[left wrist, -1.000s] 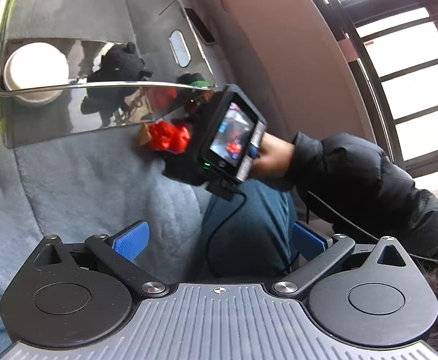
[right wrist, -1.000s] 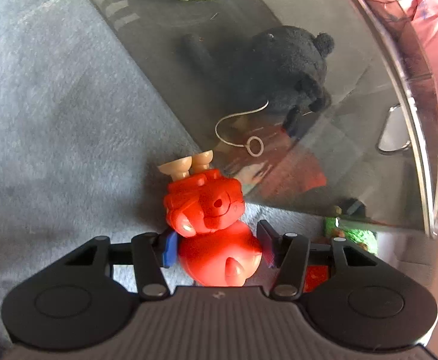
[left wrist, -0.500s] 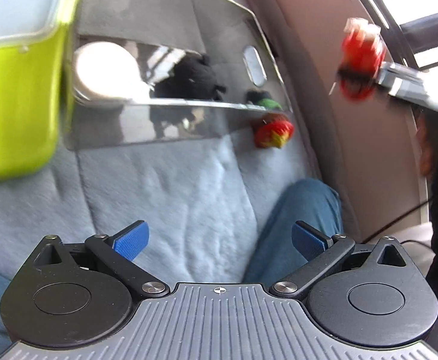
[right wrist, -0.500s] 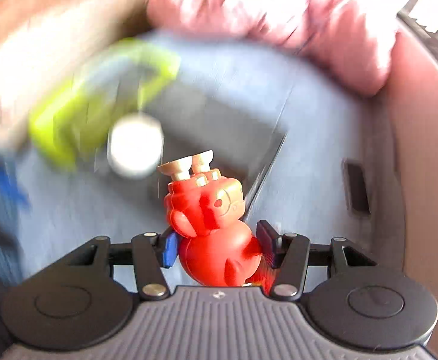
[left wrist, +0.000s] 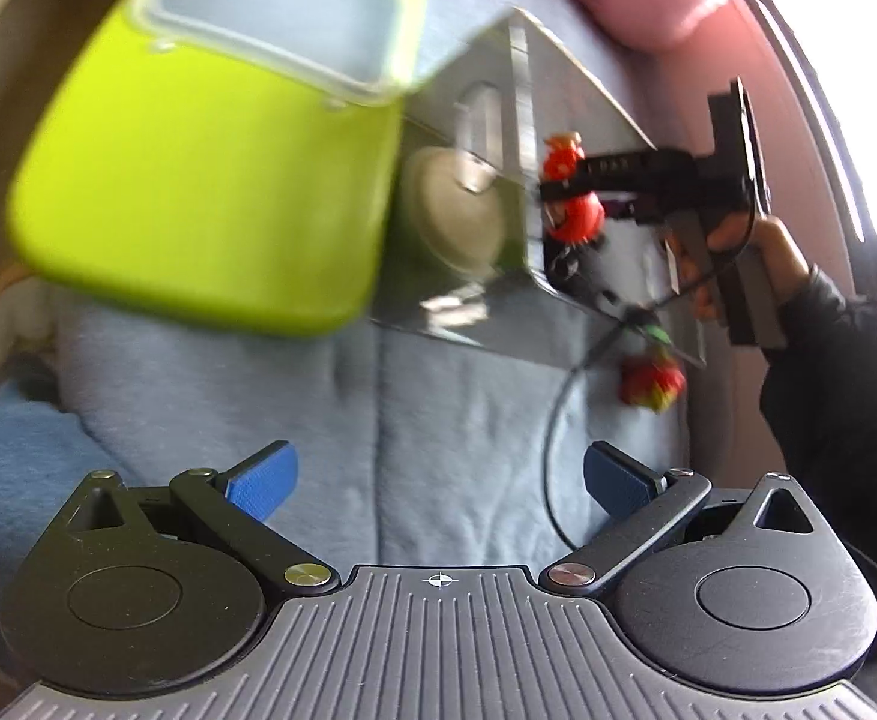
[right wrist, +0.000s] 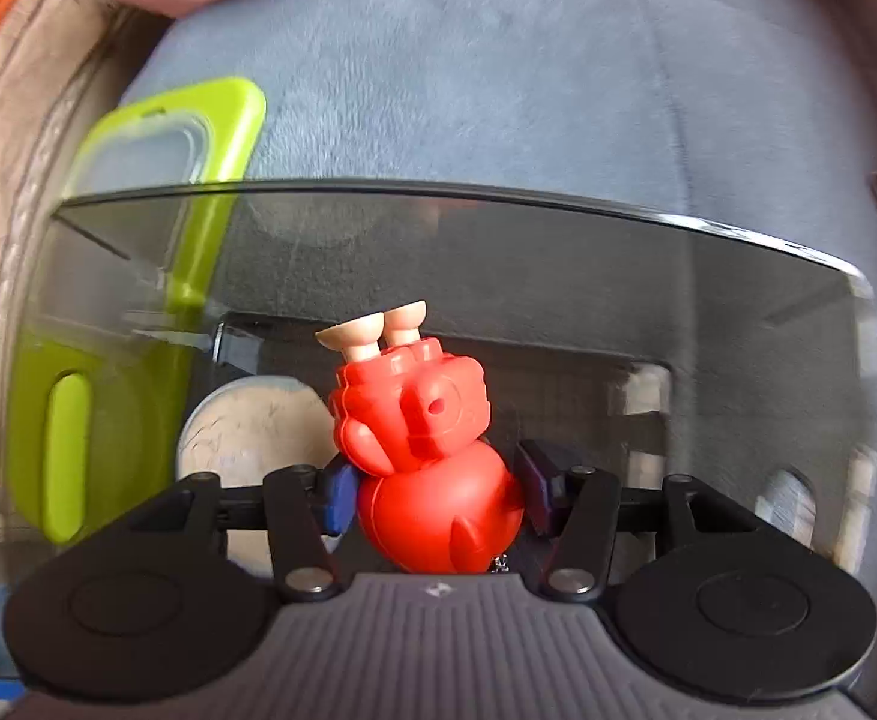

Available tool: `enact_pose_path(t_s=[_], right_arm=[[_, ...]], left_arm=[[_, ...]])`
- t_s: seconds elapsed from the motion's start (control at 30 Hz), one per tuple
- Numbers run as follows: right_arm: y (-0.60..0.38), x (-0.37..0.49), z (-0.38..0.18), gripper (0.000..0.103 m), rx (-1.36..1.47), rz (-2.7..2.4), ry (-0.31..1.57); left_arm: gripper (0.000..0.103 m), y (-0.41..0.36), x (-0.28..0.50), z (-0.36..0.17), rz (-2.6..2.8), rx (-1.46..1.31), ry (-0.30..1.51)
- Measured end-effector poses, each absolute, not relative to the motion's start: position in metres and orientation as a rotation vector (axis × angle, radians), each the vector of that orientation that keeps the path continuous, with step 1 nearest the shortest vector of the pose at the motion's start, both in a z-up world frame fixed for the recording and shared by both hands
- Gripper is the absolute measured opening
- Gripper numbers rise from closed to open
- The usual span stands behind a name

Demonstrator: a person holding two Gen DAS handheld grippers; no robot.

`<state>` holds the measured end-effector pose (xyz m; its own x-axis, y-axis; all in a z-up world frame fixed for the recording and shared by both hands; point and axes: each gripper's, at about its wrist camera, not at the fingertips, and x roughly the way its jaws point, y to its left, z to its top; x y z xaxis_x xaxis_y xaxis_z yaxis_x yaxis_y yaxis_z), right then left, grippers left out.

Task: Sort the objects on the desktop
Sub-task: 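Lower the red figure into the clear bin and open the right tool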

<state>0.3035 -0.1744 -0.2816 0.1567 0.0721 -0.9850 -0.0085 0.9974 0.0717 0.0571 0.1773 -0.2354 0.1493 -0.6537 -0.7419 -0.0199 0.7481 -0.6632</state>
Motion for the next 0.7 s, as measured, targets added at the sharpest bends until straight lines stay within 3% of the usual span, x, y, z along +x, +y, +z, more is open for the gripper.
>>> enact_pose_path(t_s=[0.23,0.4,0.5,0.57,0.7], right_arm=[[-0.168,0.309,-0.303,0.057,0.021,0.038,1.476],[-0.195,0.28,-0.26,0.061,0.166,0.119,1.399],[-0.228,0.24,-0.217,0.066,0.293,0.198,1.283],[-0.254,0.205,-0.184,0.08,0.333,0.202,1.162],[-0.32,0.116,-0.127,0.085,0.337,0.035,0.864]], left_arm=[[0.103,0.156,0.071,-0.244,-0.511,-0.598,1.4],[0.103,0.125,0.072,-0.231,-0.538,-0.51,1.409],[0.103,0.081,0.074,-0.208,-0.597,-0.408,1.387],[0.103,0.033,0.073,-0.19,-0.665,-0.314,1.366],[0.103,-0.082,0.063,-0.16,-0.841,-0.074,1.326]])
